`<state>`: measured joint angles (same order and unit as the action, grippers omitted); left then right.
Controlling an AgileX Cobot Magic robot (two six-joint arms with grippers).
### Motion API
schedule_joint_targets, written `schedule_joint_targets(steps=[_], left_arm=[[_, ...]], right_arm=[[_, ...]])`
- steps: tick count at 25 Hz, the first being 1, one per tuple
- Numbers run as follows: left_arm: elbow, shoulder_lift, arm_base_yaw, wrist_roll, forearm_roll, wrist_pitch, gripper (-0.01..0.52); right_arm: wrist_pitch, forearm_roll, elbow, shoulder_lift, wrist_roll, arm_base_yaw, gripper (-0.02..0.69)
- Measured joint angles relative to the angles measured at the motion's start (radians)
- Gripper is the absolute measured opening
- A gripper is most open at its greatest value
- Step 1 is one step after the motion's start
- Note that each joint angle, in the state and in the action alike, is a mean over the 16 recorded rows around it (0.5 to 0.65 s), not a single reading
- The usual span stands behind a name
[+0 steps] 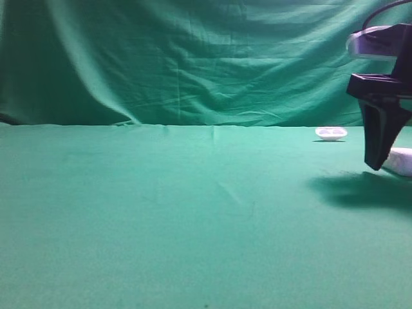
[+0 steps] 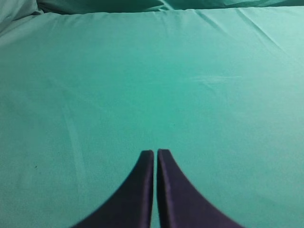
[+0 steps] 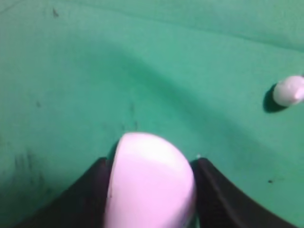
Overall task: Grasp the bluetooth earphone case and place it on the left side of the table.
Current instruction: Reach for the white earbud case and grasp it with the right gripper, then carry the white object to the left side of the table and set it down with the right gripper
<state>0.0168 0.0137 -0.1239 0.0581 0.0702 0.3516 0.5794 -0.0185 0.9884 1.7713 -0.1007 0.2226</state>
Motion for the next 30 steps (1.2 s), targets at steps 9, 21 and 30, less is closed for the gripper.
schedule_joint_targets(steps=[9,21,30], left_arm=[[0.0,0.0,0.0,0.0,0.0,0.0,0.0],[0.0,0.0,0.0,0.0,0.0,0.0,0.0],[0.0,0.0,0.0,0.0,0.0,0.0,0.0]], right_arm=[[0.091,0.031,0.272,0.039,0.002,0.139,0.33],[0.218,0.099,0.953,0.386,-0.007,0.476,0.33],[0.224,0.148,1.156,0.617,-0.039,0.593,0.33]])
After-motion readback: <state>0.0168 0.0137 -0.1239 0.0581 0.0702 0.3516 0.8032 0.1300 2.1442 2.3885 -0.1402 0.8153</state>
